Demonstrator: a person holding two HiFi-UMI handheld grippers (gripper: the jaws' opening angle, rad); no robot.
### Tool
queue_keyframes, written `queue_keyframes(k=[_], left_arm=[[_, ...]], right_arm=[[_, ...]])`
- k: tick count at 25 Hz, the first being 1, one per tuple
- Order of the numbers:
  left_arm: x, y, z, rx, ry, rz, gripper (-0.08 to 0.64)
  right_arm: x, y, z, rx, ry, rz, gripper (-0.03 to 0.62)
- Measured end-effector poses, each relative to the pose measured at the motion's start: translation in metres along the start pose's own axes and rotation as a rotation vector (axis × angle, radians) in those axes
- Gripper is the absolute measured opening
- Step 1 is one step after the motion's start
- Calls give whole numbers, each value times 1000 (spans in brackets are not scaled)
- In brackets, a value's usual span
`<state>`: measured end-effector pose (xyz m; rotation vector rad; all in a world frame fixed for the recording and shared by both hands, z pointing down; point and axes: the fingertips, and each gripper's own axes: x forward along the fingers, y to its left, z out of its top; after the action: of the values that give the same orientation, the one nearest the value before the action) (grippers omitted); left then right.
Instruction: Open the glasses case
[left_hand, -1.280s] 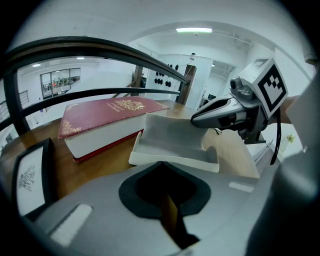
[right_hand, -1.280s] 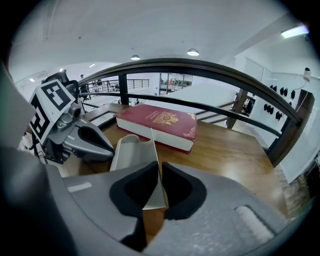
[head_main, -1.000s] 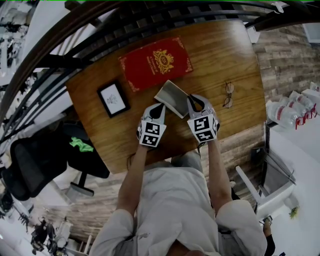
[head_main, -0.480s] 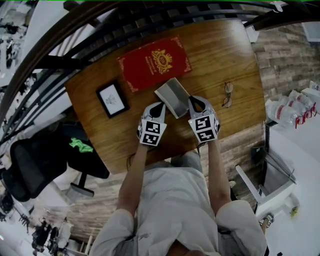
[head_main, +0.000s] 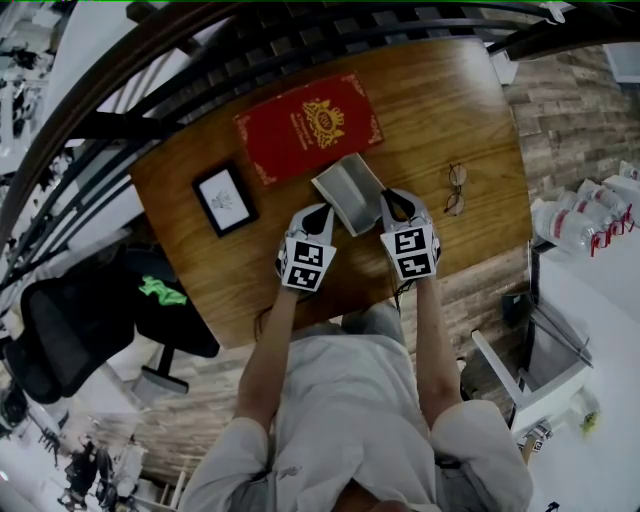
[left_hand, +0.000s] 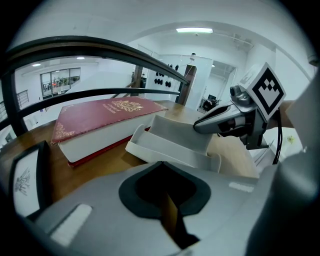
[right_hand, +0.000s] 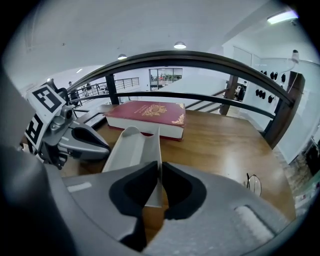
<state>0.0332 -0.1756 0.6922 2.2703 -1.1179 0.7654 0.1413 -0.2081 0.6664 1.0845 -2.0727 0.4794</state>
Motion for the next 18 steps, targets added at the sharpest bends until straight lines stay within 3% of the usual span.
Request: queue_keyframes(k=[18], left_arm=[[3,1,1,-13,-12,-15,20]], right_arm=[[-9,-1,-3,-26,9,-34,66]])
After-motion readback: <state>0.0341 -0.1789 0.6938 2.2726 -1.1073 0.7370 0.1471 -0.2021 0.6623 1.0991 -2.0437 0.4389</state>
